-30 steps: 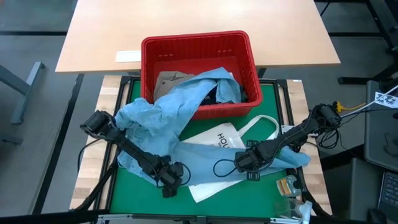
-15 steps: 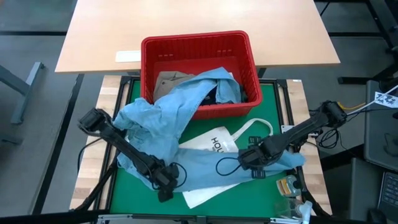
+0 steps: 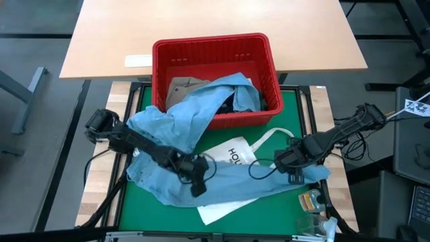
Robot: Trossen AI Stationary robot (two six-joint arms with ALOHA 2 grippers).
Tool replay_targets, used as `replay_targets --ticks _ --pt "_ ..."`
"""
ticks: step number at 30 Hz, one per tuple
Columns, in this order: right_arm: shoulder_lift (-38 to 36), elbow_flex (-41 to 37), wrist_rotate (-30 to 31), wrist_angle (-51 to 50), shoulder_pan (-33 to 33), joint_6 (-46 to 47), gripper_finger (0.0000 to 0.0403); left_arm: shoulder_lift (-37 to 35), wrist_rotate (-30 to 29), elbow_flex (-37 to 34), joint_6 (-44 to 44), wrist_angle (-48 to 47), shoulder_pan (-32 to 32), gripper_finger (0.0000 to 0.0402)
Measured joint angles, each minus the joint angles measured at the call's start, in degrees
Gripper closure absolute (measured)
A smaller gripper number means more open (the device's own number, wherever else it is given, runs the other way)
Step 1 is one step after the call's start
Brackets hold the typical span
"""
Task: Fold Laundry from Bin
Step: Fold the blue jeans
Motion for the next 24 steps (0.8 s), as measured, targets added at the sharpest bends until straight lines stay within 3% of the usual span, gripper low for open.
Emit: replay_targets --ticks 4,14,24 --pt "-2.48 0.00 -4.10 -4.27 0.02 9.46 0.0222 0.00 -0.02 0.04 6.25 4.07 5.08 0.0286" --pt "-8.05 -0.04 -5.21 -7.55 0.07 32.02 0.0222 -0.02 2.02 0.09 20.07 7.30 15.36 0.0286" --pt "-15.02 -5.89 -5.21 -7.23 2.97 47.25 0.0222 -0.04 2.00 0.11 23.99 7.29 17.81 0.0286"
